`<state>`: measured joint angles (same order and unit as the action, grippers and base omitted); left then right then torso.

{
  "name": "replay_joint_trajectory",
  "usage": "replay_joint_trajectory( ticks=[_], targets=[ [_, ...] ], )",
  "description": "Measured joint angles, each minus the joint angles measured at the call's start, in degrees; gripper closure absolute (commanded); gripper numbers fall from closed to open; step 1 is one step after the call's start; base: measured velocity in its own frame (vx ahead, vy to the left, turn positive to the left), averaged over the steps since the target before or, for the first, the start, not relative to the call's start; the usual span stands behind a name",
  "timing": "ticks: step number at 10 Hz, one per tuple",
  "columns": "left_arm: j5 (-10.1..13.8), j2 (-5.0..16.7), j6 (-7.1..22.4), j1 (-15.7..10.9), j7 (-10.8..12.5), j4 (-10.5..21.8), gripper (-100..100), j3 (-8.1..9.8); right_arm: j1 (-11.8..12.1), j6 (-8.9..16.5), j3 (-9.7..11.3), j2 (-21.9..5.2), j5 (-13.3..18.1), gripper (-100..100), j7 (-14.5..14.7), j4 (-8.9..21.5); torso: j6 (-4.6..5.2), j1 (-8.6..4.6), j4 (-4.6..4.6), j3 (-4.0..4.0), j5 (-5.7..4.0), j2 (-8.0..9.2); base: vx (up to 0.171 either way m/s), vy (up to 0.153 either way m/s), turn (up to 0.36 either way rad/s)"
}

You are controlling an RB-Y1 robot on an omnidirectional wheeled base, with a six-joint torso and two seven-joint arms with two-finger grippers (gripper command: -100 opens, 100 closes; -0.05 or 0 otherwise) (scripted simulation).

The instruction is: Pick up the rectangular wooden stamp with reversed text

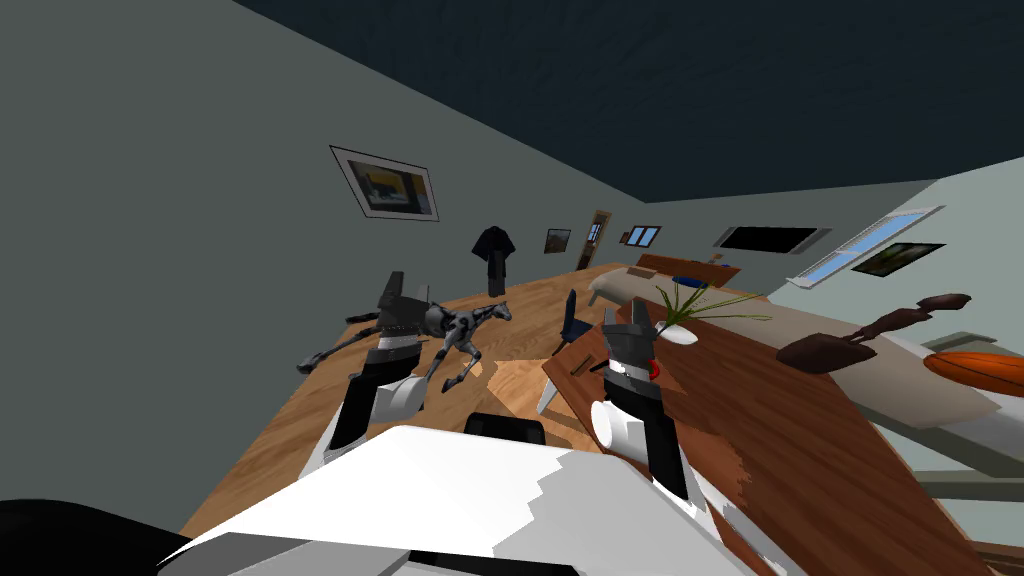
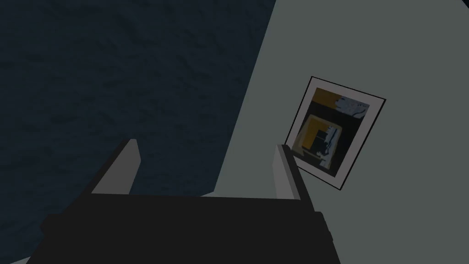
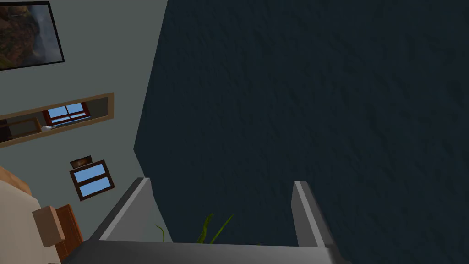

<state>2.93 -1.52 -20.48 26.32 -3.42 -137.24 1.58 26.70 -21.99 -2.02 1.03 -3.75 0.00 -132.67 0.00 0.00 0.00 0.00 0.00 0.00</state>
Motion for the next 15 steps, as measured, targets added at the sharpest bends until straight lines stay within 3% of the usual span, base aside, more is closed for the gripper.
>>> replay_joint_trajectory(
  ticks=[5, 8, 15],
  targets=[
    [0.0, 0.0, 0.0, 0.0, 0.0, 0.0, 0, 0.00, -0.3, -1.2, -1.4, -7.5, 1.4, -100, 3.6, 2.4, -0.01, -0.05, 0.02, 0.07, -0.01, 0.12, -0.027, -0.005, 0.101],
    [0.0, 0.0, 0.0, 0.0, 0.0, 0.0, 0, 0.00, -0.4, -3.1, -2.2, -12.9, 3.9, -100, 7.8, 6.6, -0.01, -0.10, 0.03, 0.08, -0.02, 0.14, -0.044, -0.014, 0.169],
    [0.0, 0.0, 0.0, 0.0, 0.0, 0.0, 0, 0.00, -0.3, -6.4, -1.7, -23.5, 11.2, -100, 16.5, 16.1, -0.01, -0.08, 0.03, 0.08, -0.02, 0.14, -0.037, -0.010, 0.144]
  ],
)
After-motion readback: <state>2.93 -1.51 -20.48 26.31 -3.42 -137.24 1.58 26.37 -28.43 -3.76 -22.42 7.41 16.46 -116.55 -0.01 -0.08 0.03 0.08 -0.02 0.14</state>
